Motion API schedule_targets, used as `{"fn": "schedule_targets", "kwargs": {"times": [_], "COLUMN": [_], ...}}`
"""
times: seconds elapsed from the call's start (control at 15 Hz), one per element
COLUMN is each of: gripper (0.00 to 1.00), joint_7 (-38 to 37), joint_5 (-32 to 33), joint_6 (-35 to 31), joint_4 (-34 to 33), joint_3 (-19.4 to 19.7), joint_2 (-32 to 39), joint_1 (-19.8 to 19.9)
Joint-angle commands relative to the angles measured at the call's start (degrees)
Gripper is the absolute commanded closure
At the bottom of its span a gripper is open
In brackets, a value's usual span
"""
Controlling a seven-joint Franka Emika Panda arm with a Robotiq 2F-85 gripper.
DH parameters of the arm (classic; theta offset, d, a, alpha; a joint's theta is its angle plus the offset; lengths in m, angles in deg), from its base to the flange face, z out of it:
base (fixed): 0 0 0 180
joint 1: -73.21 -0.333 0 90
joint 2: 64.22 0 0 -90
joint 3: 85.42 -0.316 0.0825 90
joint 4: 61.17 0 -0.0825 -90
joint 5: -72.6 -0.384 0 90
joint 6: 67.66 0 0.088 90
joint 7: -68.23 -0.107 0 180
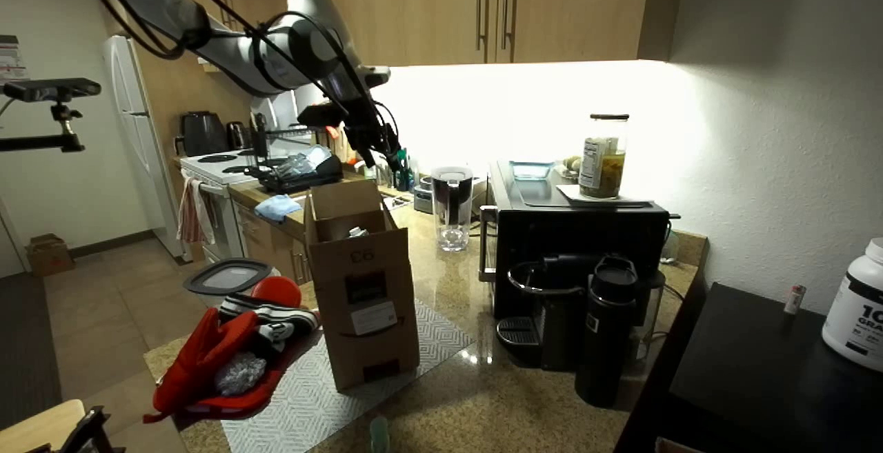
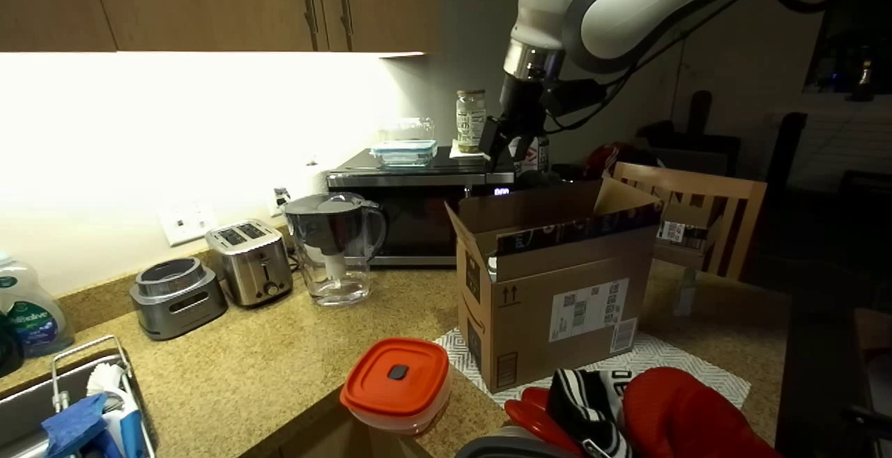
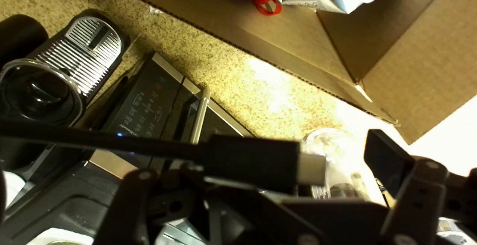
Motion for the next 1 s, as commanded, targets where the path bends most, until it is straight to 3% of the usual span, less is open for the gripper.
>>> {"fn": "schedule_targets", "kwargs": {"times": [0.0,0.47,0.93], "gripper": [0.0,0.0,0.0], "joint_7": [-0.6,-2.1,-5.2], "joint_5": [-0.2,-0.9,-0.3], "joint_6": [0.7,6.5,8.8], "joint_4": [5.2,8.6,6.8], "joint_3": [-0.4,-2.1,-2.5], "joint_2": [-5.4,-8.3,-4.8], "joint_1": [-0.1,0.2,0.1]}}
